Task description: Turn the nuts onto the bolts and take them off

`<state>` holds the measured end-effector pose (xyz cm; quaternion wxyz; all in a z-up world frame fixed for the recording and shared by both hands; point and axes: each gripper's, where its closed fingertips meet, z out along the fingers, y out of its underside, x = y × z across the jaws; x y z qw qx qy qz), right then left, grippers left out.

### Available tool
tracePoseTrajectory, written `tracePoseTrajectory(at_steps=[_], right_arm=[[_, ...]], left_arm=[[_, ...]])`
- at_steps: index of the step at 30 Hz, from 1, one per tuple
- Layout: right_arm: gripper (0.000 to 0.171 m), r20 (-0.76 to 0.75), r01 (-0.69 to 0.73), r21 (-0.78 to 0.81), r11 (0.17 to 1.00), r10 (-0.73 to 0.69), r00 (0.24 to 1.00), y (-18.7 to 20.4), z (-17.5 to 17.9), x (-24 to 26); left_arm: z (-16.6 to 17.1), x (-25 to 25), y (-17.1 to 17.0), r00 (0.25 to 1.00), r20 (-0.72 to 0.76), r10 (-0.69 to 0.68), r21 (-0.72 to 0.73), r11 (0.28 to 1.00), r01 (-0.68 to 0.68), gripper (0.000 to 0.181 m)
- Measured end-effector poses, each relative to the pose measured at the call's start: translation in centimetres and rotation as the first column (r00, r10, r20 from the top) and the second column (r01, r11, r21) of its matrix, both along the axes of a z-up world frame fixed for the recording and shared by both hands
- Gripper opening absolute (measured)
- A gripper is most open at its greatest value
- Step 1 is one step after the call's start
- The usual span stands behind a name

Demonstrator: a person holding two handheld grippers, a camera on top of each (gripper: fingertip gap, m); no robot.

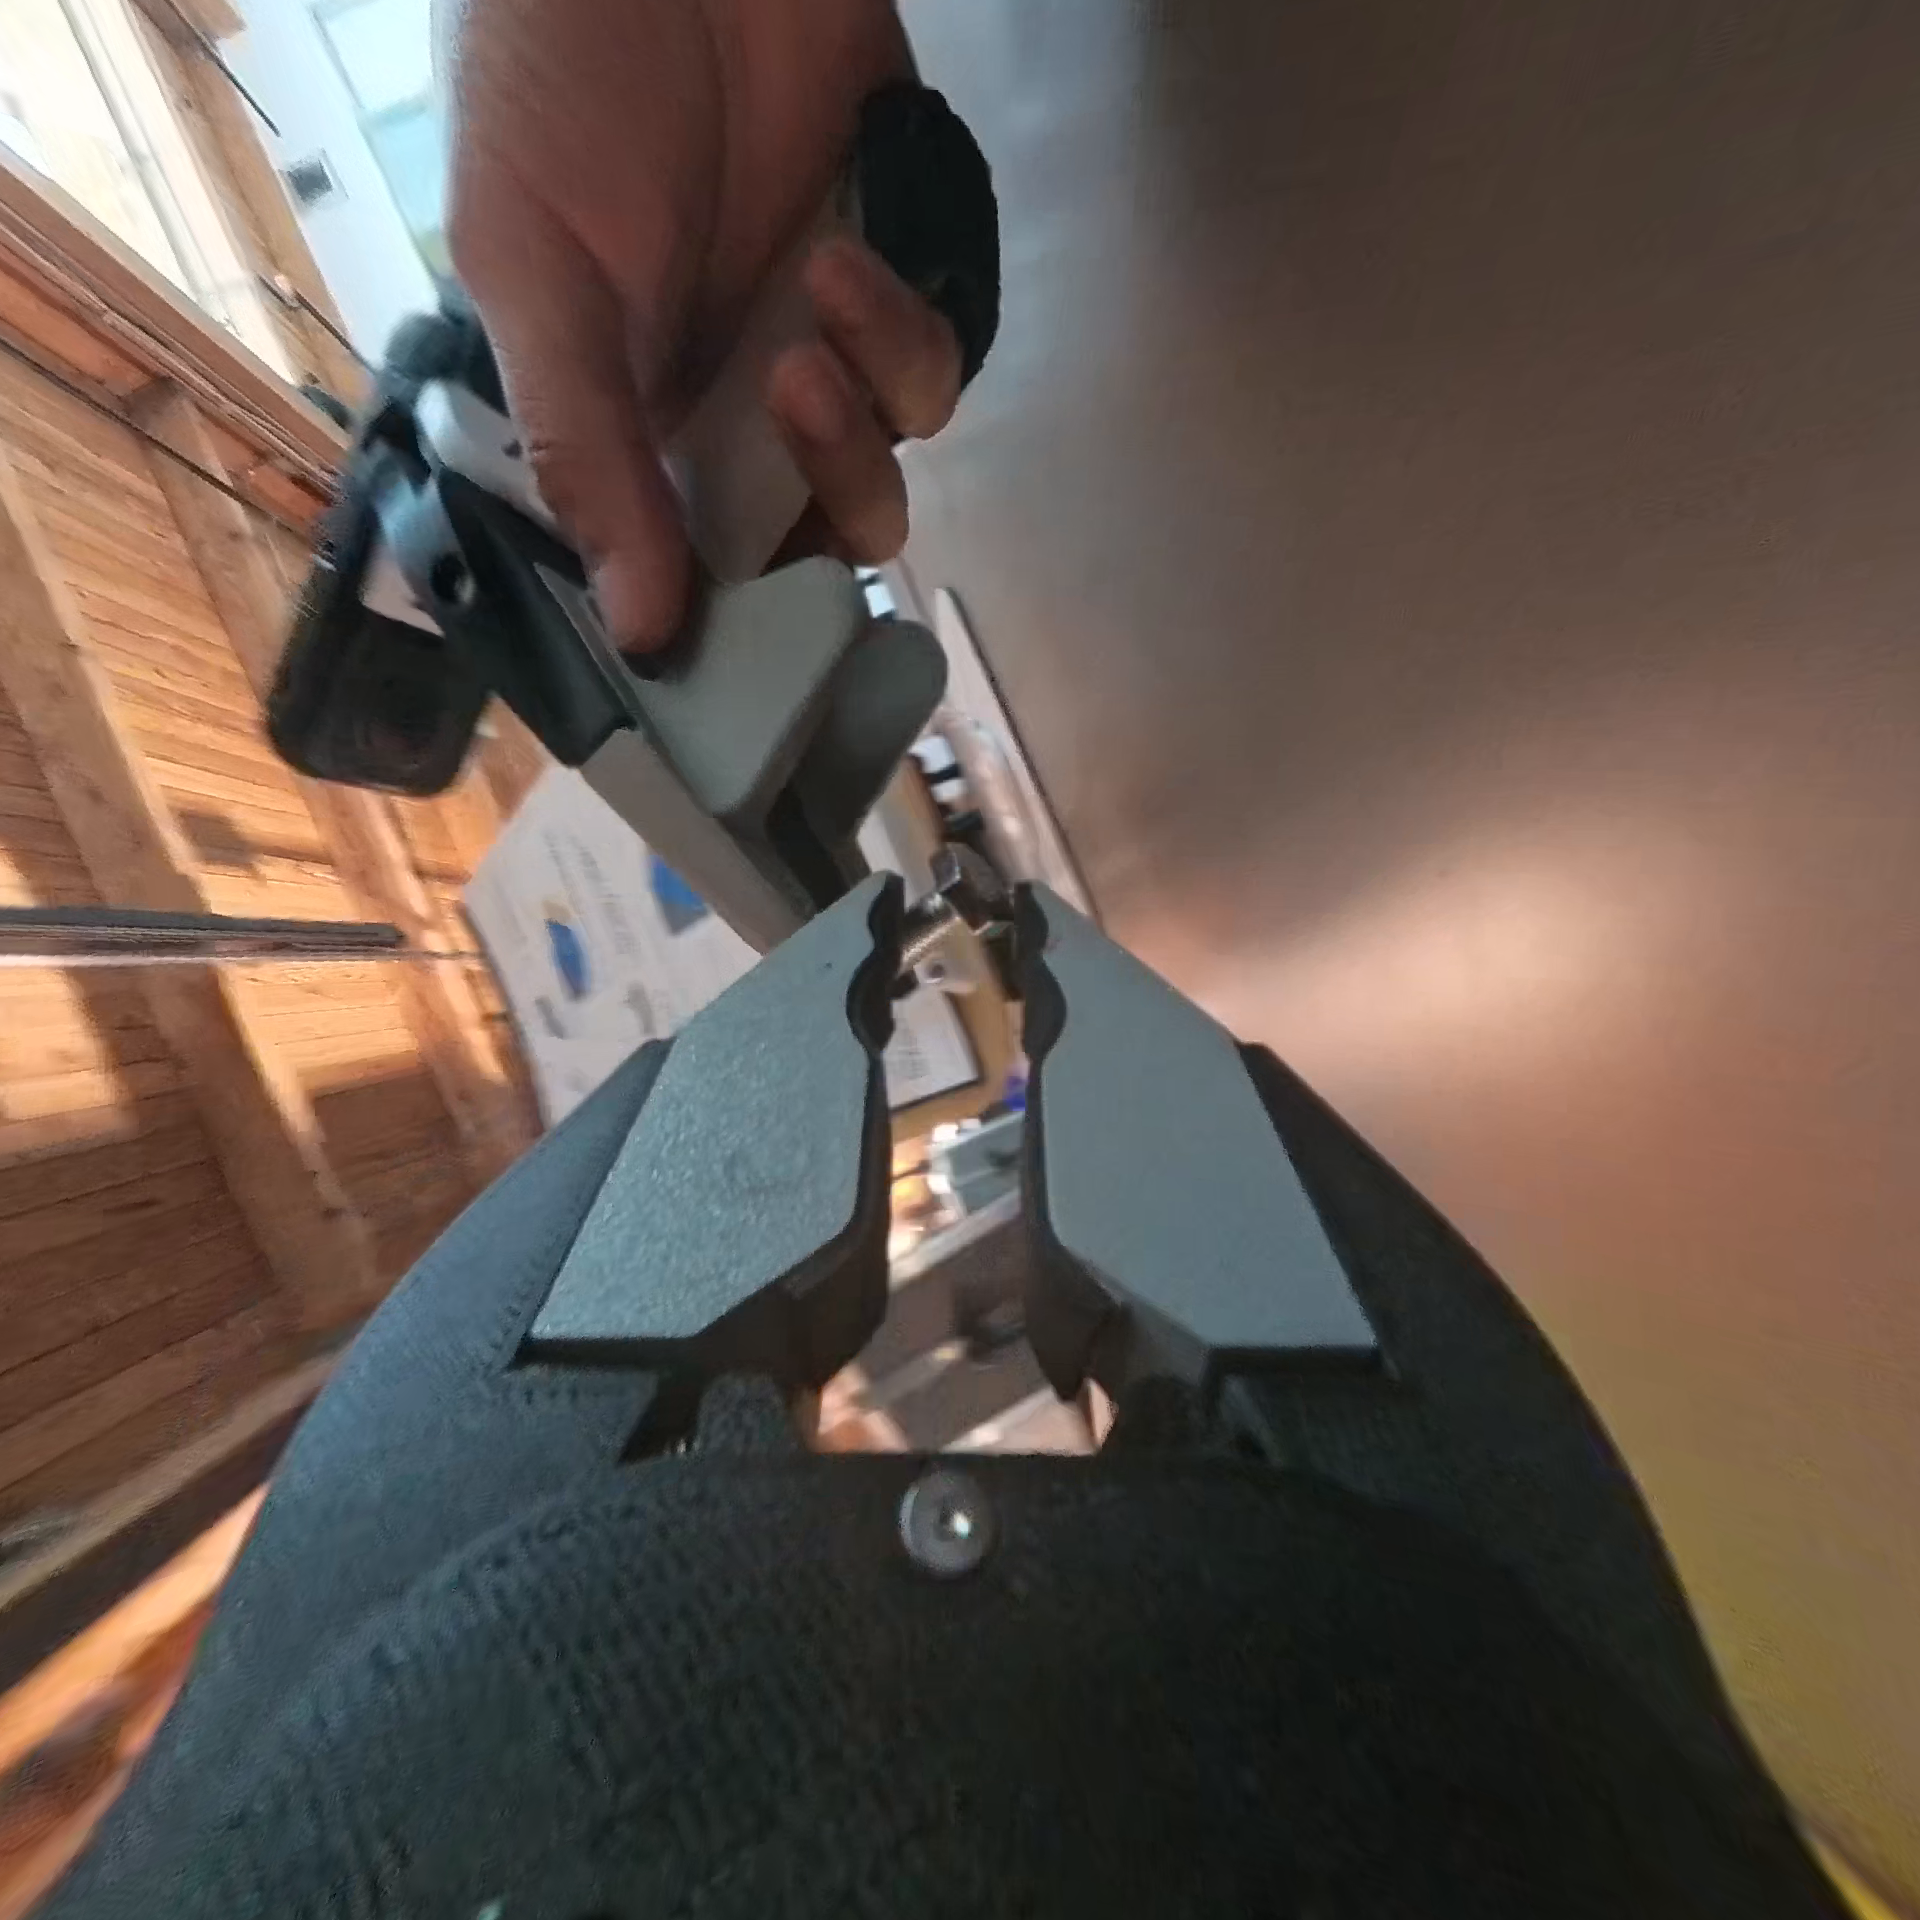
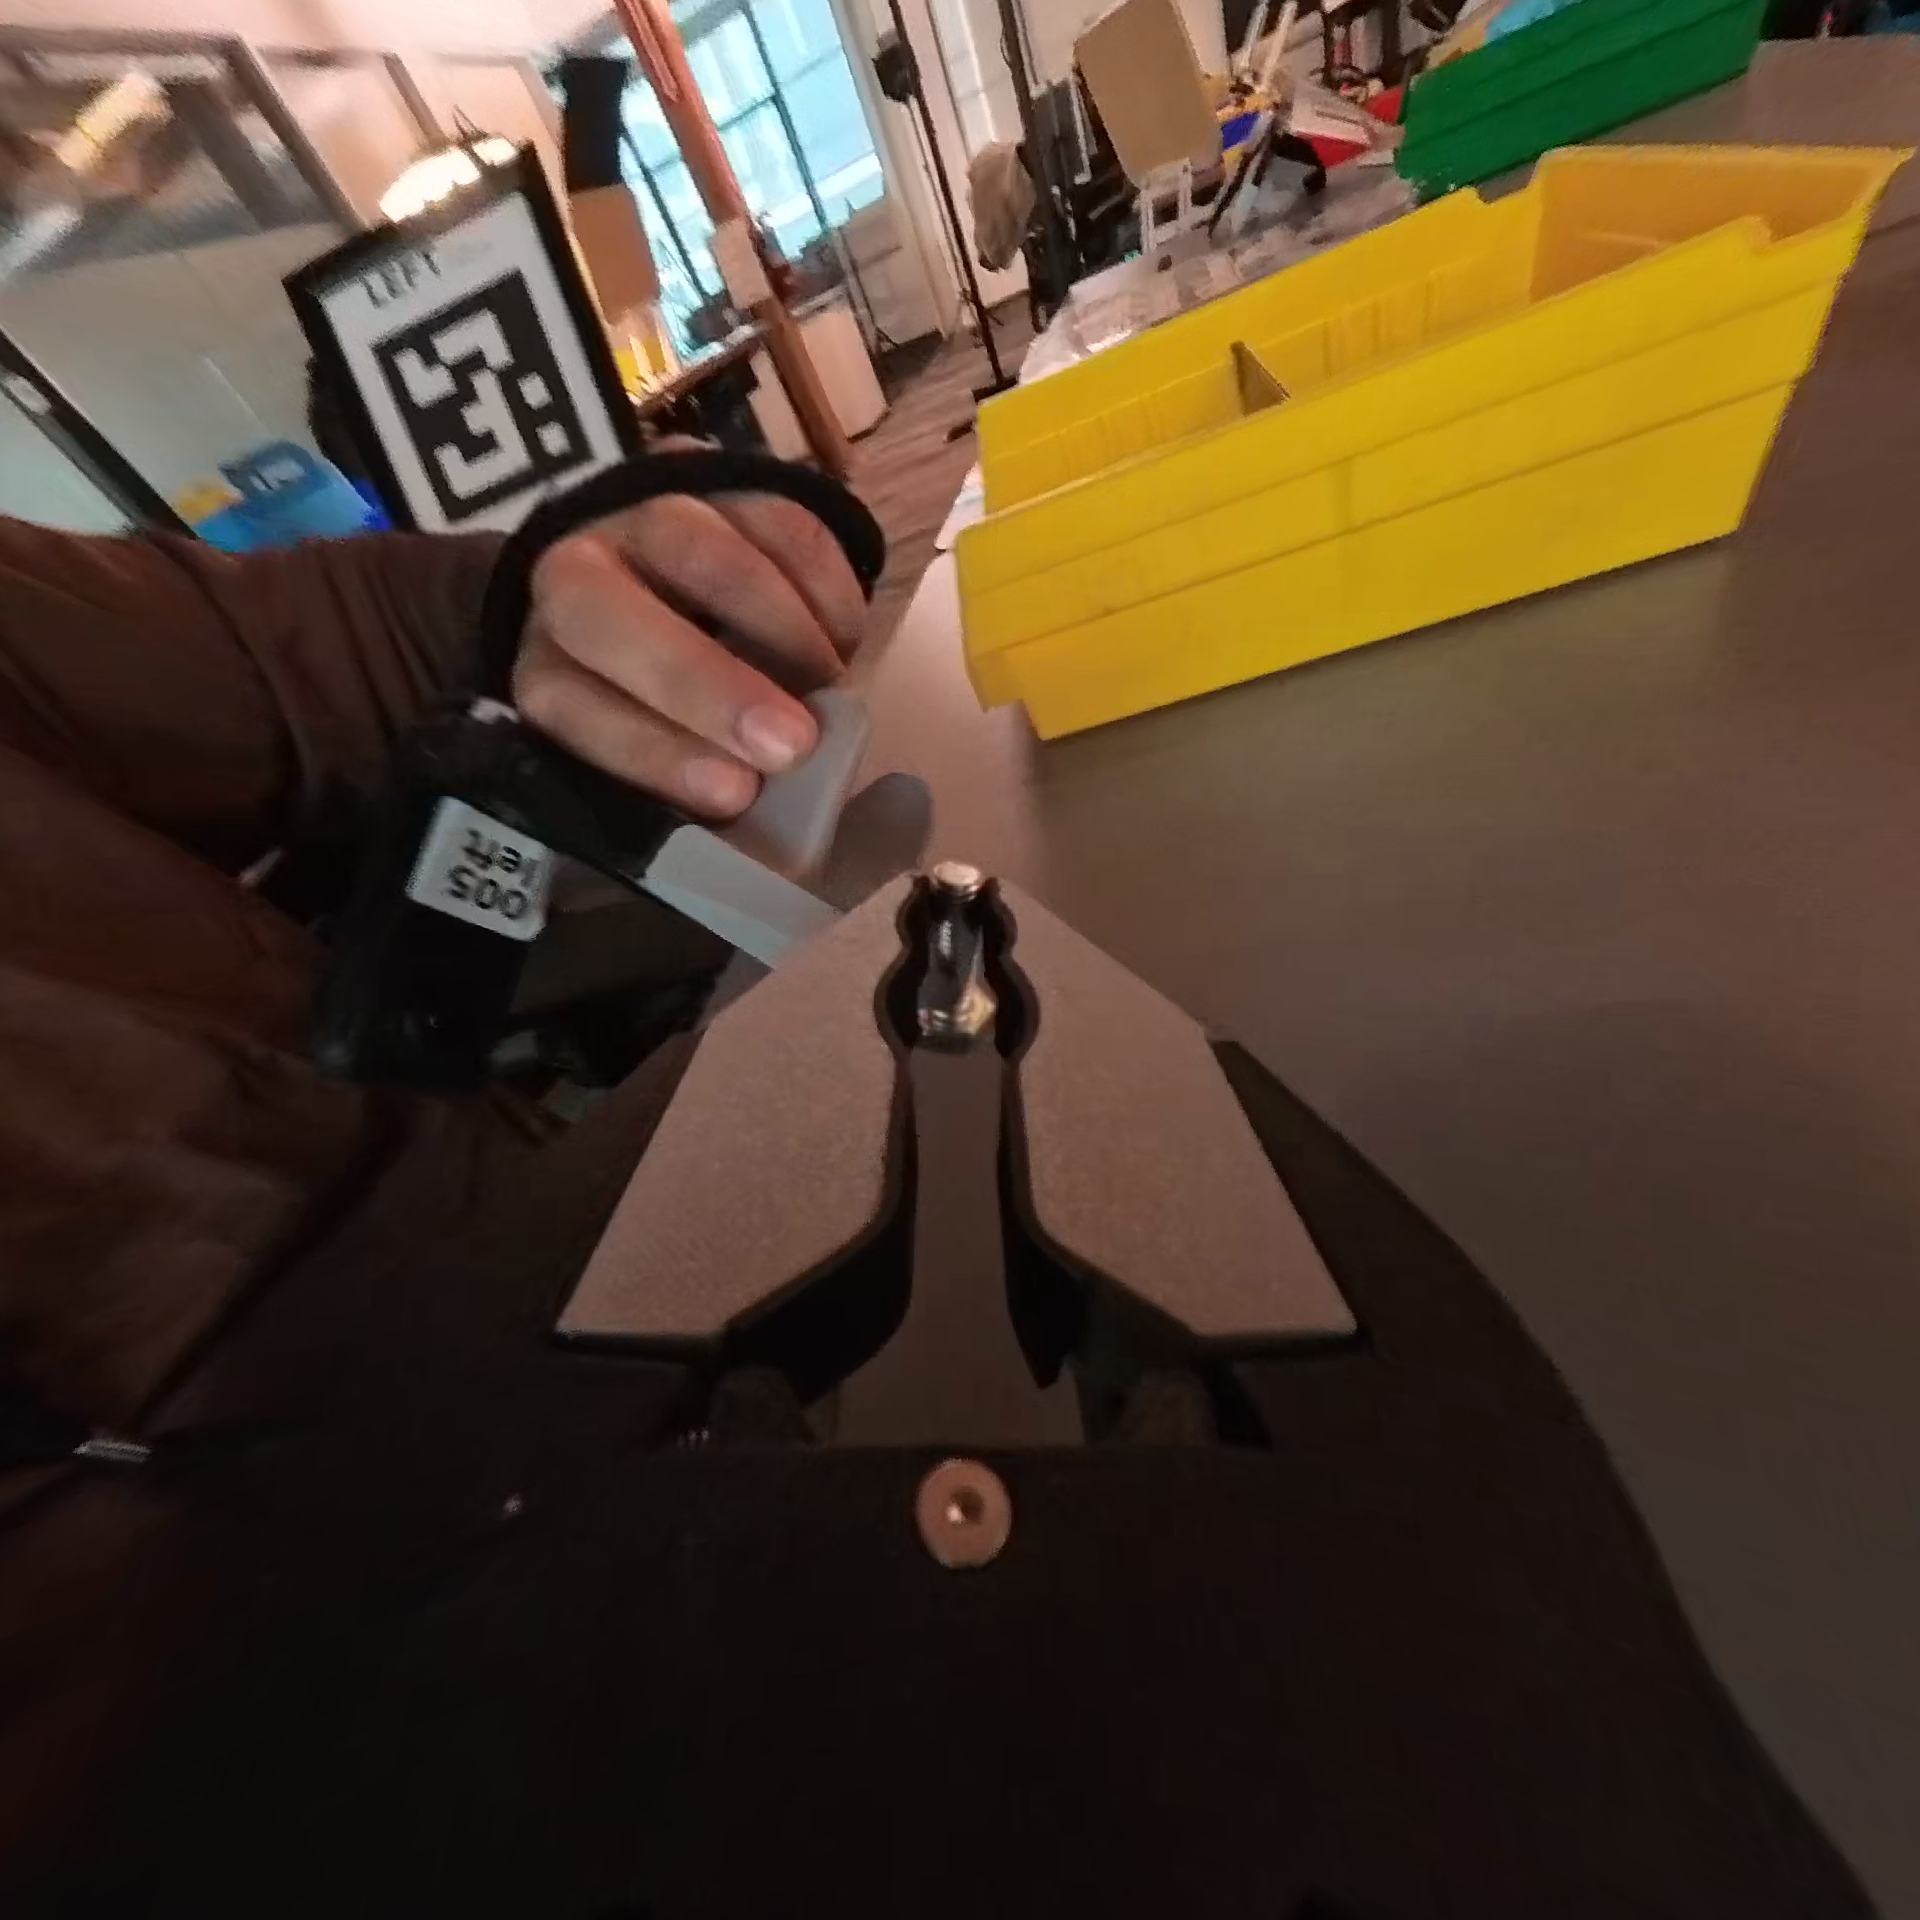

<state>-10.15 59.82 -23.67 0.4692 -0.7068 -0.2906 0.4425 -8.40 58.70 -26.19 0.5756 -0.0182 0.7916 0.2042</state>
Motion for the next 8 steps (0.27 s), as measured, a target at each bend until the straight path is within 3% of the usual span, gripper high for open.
tracePoseTrajectory(at_steps=[2,3,8], right_arm=[[0.006,0.077,0.101,0.022,0.995,-0.103,0.992,1.3,-0.9,1.0],[0.005,0.105,0.157,0.044,0.987,-0.161,0.981,2.0,-1.3,1.7],[0.006,0.290,0.192,0.074,0.979,-0.205,0.935,2.9,-4.8,3.3]], left_arm=[[-1.0,-0.5,-0.3,0.999,-0.035,0.031,-0.206,0.978,-0.038,0.014],[-1.3,-0.8,-0.7,0.998,-0.051,0.044,-0.324,0.944,-0.058,0.020],[0.6,-2.9,0.4,0.972,-0.030,0.235,-0.746,0.641,-0.178,0.016]])
